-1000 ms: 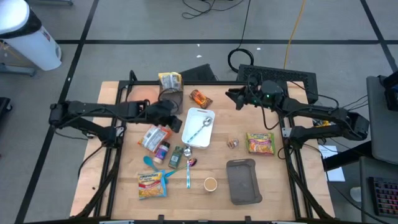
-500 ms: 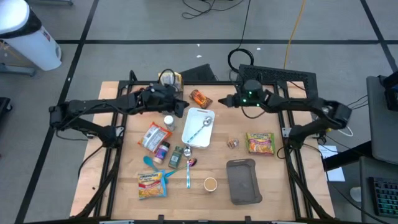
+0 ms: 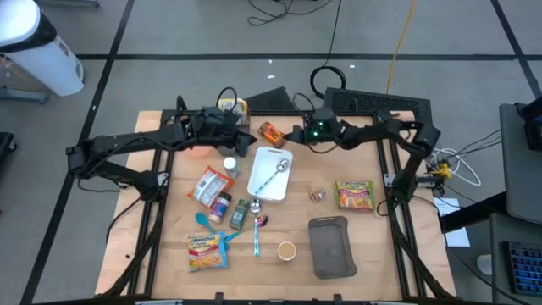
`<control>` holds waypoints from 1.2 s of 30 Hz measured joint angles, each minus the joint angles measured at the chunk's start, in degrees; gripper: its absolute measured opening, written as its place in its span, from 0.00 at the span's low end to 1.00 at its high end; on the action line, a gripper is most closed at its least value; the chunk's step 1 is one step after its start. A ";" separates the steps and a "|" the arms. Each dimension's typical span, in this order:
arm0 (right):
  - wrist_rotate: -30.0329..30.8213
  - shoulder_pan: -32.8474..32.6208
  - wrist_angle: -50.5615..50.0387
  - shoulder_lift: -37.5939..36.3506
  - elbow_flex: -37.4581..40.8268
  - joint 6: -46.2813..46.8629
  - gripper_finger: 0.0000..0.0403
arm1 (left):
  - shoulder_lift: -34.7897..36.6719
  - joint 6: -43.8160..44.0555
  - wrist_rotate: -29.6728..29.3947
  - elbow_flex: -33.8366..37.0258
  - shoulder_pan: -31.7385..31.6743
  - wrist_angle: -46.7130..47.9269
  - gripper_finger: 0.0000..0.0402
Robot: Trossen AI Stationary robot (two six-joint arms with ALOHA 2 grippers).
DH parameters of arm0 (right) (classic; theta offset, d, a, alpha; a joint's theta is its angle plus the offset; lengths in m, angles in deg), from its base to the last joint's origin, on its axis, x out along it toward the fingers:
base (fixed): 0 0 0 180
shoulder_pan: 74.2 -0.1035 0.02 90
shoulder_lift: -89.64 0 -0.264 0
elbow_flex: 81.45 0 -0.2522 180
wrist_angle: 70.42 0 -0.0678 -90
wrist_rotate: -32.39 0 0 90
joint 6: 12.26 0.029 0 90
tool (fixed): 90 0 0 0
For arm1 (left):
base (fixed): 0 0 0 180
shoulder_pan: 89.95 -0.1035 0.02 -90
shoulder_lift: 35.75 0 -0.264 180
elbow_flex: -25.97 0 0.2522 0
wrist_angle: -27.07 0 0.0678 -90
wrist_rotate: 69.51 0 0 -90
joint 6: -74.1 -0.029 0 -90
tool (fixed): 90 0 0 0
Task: Pick & Place Food Item
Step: Put the orange seasoning pack into the bottom black bin
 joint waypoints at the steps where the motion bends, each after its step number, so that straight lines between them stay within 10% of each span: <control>1: 0.04 0.00 -1.04 0.78 -0.96 -0.33 0.40 | 0.00 -0.32 0.31 0.00 -0.23 0.00 0.27; 22: 12.11 0.56 -18.85 2.36 -5.41 -12.95 0.40 | 0.00 -3.97 3.76 -0.02 -5.23 0.31 0.27; 36: 9.03 1.38 -19.38 7.70 -9.71 -11.83 0.40 | 0.00 -3.96 6.39 -0.02 -6.93 0.26 0.27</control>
